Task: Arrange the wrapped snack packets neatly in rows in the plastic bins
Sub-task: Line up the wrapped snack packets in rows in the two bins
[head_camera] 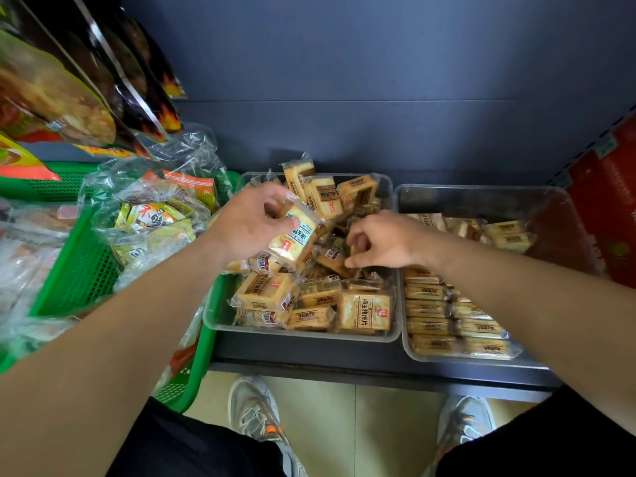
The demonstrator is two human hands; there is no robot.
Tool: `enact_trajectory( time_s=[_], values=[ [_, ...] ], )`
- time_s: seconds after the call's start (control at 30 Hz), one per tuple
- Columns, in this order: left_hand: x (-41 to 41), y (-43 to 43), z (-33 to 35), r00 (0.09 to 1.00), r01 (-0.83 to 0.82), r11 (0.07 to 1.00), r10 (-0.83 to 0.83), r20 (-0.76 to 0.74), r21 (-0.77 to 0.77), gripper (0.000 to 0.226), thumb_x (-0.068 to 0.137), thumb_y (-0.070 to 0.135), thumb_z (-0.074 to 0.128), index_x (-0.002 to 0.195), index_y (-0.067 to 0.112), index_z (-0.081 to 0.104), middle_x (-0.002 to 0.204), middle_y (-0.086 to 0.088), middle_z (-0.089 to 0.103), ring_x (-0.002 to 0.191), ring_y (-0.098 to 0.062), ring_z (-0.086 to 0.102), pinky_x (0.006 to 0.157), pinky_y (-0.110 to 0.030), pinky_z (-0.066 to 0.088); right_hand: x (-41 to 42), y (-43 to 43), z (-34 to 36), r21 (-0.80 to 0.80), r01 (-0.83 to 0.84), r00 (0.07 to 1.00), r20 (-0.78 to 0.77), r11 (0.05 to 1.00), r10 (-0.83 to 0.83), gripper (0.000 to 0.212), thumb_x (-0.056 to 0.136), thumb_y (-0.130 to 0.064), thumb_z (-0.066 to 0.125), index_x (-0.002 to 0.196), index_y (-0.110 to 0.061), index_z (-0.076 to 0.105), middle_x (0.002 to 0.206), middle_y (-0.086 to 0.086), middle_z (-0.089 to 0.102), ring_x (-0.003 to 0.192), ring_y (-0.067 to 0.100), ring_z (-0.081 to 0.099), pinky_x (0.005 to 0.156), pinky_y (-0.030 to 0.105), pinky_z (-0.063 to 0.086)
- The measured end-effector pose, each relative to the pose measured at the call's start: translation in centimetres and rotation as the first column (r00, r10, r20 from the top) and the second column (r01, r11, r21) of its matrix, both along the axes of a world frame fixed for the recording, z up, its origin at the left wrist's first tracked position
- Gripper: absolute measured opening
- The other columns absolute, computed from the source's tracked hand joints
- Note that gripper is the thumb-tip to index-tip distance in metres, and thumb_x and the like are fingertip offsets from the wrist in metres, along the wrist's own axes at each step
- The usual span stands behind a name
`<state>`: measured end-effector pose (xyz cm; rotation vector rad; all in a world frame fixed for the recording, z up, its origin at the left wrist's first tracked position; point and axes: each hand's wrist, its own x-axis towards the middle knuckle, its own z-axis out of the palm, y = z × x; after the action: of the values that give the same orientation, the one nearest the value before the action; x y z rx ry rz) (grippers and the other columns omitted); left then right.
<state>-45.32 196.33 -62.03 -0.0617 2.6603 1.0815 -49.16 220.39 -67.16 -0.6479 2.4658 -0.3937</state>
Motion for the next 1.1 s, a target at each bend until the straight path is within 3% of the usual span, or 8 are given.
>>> enact_trajectory(
  time_s=[0.1, 0.33, 0.4, 0.53, 0.7, 0.87, 1.0, 1.1],
  values=[
    [-0.1, -0.5, -0.1, 1.000, -0.016, 1.000, 0.016, 0.002, 0.000, 0.048, 0.091, 0.030, 0.075, 0.136, 0.023, 0.058, 0.109, 0.014, 0.061, 0.098, -0.010, 0.064, 0.089, -0.030, 0.050, -0.4, -1.7, -0.9, 0.035, -0.034, 0.998, -0.049, 0.999, 0.035, 0.055, 0.088, -0.060, 0.066, 0.132, -0.028, 0.058, 0.120, -0.008, 0.064, 0.104, 0.013, 0.058, 0.090, 0.038, 0.052],
    [-0.1, -0.8, -0.3, 1.000, -0.017, 1.000, 0.017, -0.006, 0.005, 0.048, 0.091, 0.031, 0.075, 0.135, 0.024, 0.058, 0.110, 0.011, 0.061, 0.097, -0.008, 0.063, 0.081, -0.022, 0.047, -1.0, -4.5, -2.3, 0.061, -0.002, 0.992, 0.123, 0.998, -0.005, 0.077, 0.076, -0.067, 0.074, 0.133, -0.018, 0.059, 0.126, -0.001, 0.064, 0.110, 0.021, 0.060, 0.094, 0.038, 0.051],
    [-0.1, -0.7, -0.3, 1.000, -0.012, 1.000, 0.012, -0.004, -0.004, 0.048, 0.091, 0.031, 0.075, 0.135, 0.024, 0.058, 0.110, 0.010, 0.062, 0.096, -0.007, 0.062, 0.081, -0.023, 0.048, -0.9, -4.9, -2.3, 0.086, -0.004, 0.994, 0.108, 0.996, -0.005, 0.066, 0.077, -0.062, 0.076, 0.124, -0.017, 0.064, 0.117, -0.002, 0.067, 0.104, 0.020, 0.062, 0.093, 0.040, 0.053],
    [-0.1, -0.5, -0.1, 1.000, -0.016, 1.000, 0.016, 0.017, 0.006, 0.047, 0.090, 0.030, 0.075, 0.134, 0.027, 0.058, 0.108, 0.013, 0.062, 0.098, -0.008, 0.064, 0.082, -0.023, 0.045, -0.7, -4.7, -2.2, 0.115, 0.027, 0.999, 0.040, 0.993, -0.032, 0.032, 0.082, -0.032, 0.079, 0.106, -0.014, 0.070, 0.099, 0.001, 0.070, 0.087, 0.019, 0.065, 0.081, 0.038, 0.058],
    [0.0, 0.1, 0.4, 0.999, -0.020, 0.999, 0.018, 0.044, 0.044, 0.048, 0.088, 0.026, 0.078, 0.132, 0.024, 0.060, 0.114, 0.007, 0.064, 0.104, -0.015, 0.067, 0.097, -0.033, 0.051, -1.1, -2.2, 0.2, -0.105, 0.163, 0.984, 0.083, 0.981, -0.155, 0.031, 0.089, -0.022, 0.071, 0.119, -0.018, 0.063, 0.097, -0.006, 0.063, 0.089, 0.011, 0.059, 0.065, 0.024, 0.043],
    [0.0, 1.1, 1.5, 0.998, -0.068, 0.992, 0.067, 0.011, 0.110, 0.042, 0.085, 0.028, 0.081, 0.125, 0.026, 0.066, 0.110, 0.007, 0.067, 0.098, -0.005, 0.064, 0.075, -0.016, 0.045, 0.2, 2.6, 4.0, -0.359, 0.426, 0.902, 0.246, 0.831, -0.356, 0.024, 0.097, -0.019, 0.060, 0.120, -0.023, 0.067, 0.105, -0.006, 0.071, 0.098, 0.012, 0.066, 0.079, 0.029, 0.052],
    [0.7, 2.8, 3.1, 0.996, -0.090, 0.976, 0.090, 0.009, 0.199, 0.036, 0.083, 0.030, 0.083, 0.116, 0.034, 0.067, 0.110, 0.007, 0.068, 0.100, -0.009, 0.068, 0.087, -0.027, 0.051, 2.7, 6.9, 6.8, -0.441, 0.539, 0.839, 0.355, 0.718, -0.412, 0.020, 0.097, -0.014, 0.059, 0.111, -0.023, 0.071, 0.080, -0.006, 0.073, 0.065, 0.001, 0.062, 0.059, 0.025, 0.043],
    [1.6, 4.6, 4.4, 0.996, -0.088, 0.947, 0.076, 0.052, 0.307, 0.045, 0.085, 0.019, 0.081, 0.125, 0.028, 0.062, 0.115, 0.003, 0.066, 0.099, -0.012, 0.071, 0.086, -0.033, 0.059, 5.1, 9.5, 8.6, -0.492, 0.615, 0.787, 0.435, 0.616, -0.438, 0.016, 0.095, -0.013, 0.067, 0.110, -0.017, 0.071, 0.086, 0.000, 0.077, 0.070, 0.007, 0.068, 0.062, 0.027, 0.046]
  ],
)
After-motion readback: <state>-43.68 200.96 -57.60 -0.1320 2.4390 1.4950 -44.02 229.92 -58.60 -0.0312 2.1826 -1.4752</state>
